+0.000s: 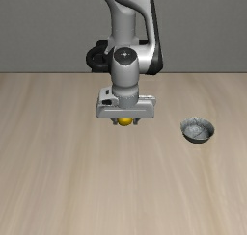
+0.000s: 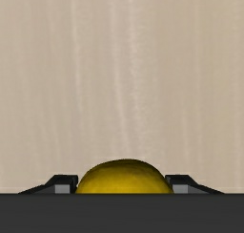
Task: Pick the lemon and place it on the bowl
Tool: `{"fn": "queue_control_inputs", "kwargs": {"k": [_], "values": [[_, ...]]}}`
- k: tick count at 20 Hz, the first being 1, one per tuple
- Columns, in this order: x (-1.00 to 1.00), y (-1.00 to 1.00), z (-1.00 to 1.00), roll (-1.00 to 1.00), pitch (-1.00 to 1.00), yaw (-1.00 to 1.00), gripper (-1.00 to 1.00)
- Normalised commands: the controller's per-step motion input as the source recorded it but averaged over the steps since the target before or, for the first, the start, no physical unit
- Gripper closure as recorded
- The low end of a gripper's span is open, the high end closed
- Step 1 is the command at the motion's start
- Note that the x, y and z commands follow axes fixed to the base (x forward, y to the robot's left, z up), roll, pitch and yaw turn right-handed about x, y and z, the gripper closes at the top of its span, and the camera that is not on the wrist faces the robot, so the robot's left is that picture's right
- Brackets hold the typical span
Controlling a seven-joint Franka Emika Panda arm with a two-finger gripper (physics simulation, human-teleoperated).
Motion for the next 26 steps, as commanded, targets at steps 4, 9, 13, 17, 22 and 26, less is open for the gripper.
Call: {"fn": "queue_control_inputs", "kwargs": {"k": [4, 9, 13, 17, 22, 26], "values": [[0.00, 0.00, 0.00, 0.00, 0.00, 0.00, 1.00], [0.00, 0.00, 0.60, 0.00, 0.00, 0.00, 1.00], [0.00, 0.00, 1.00, 0.00, 0.00, 0.00, 1.00], [0.00, 0.50, 0.50, 0.00, 0.00, 0.00, 1.00], [0.00, 1.00, 0.00, 0.00, 0.00, 0.00, 1.00], [0.00, 1.00, 0.00, 0.00, 0.00, 0.00, 1.00]]}}
